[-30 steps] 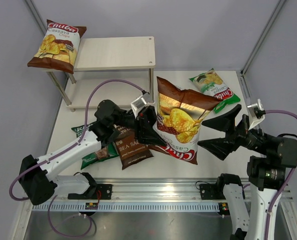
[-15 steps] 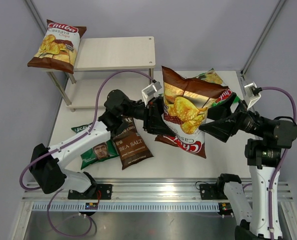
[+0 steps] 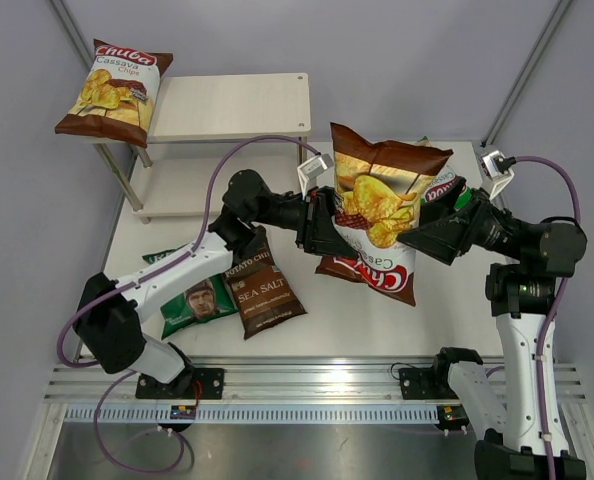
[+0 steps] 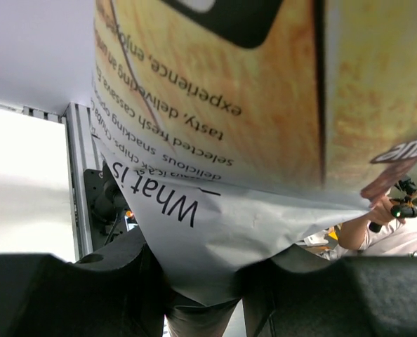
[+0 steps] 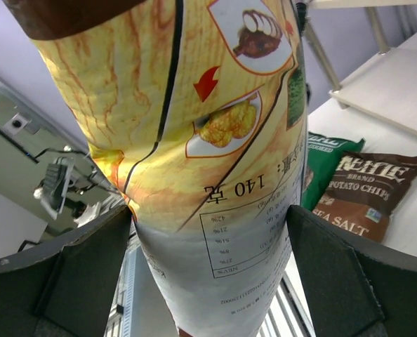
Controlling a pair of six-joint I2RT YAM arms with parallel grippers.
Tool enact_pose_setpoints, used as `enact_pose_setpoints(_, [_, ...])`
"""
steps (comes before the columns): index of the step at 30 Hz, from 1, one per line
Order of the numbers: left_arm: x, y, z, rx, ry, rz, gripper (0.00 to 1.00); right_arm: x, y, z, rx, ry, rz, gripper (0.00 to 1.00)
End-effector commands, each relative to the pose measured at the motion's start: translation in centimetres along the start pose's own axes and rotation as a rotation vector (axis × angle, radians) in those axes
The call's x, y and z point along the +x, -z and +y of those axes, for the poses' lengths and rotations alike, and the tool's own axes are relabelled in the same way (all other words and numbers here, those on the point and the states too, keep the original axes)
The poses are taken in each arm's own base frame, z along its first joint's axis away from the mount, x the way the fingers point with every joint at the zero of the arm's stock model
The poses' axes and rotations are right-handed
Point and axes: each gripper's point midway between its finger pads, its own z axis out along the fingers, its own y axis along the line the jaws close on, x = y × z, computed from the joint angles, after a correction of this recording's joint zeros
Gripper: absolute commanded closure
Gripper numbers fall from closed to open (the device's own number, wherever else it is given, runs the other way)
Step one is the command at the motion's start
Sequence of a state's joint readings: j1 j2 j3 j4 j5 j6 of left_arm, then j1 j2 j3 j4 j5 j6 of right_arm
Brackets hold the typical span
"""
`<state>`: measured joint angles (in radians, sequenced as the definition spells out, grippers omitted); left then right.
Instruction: Place and organize the chips bags onto the shelf
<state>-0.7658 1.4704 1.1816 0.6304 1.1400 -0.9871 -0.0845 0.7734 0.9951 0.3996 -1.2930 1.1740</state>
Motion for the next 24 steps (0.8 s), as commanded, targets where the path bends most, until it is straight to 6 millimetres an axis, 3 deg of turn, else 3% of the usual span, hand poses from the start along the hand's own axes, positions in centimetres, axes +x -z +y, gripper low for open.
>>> enact_pose_setpoints(1, [-1.4, -0.1, 0.6, -0.049, 0.009, -0.020, 0.91, -1.7, -0.5, -0.9, 0.054, 0.075, -0.058, 0.01])
enact_pose_setpoints(5, [-1.9, 0.1, 0.1, -0.047, -0.001, -0.019, 0.86, -1.7, -0.5, -2.1, 0.086, 0.049, -0.073, 0.36])
enact_pose_setpoints(6, [-2.0, 0.2, -0.1, -0.048, -0.002, -0.022, 0.83, -1.9, -0.5, -2.3, 0.091, 0.052, -0.084, 0.52])
enact_pose_setpoints(9, [-2.6, 0.8, -0.6, -0.048, -0.020, -0.049, 0.63, -2.3, -0.6, -2.4, 0.087, 0.061, -0.119, 0.67])
enact_pose_setpoints(11, [-2.9, 1.2, -0.8, -0.051, -0.029, -0.068, 0.47, -2.7, -0.6, -2.2, 0.070, 0.058, -0.159, 0.73])
enact_pose_setpoints(12, [-3.0, 1.4, -1.1, -0.053, -0.046, -0.081, 0.28, -3.2, -0.6, -2.4, 0.072, 0.055, -0.191, 0.75])
enact_pose_setpoints(15, [-3.9, 2.1, -1.1, -0.098, -0.096, -0.144, 0.01, -4.3, -0.6, -2.8, 0.055, 0.023, -0.279, 0.81])
enact_pose_setpoints(22, [-7.4, 5.9, -1.7, -0.320, -0.262, -0.502, 0.01, -6.4, 0.3, -1.8, -0.046, 0.021, -0.479, 0.82])
enact_pose_setpoints(23, [-6.8, 6.4, -1.8, -0.326, -0.242, -0.539, 0.01, -6.4, 0.5, -1.0, -0.085, 0.066, -0.501, 0.82])
enact_pose_setpoints(24, [-7.4, 6.8, -2.7, -0.303, -0.283, -0.589, 0.01, -6.9, 0.6, -1.0, -0.097, 0.065, -0.527, 0.82])
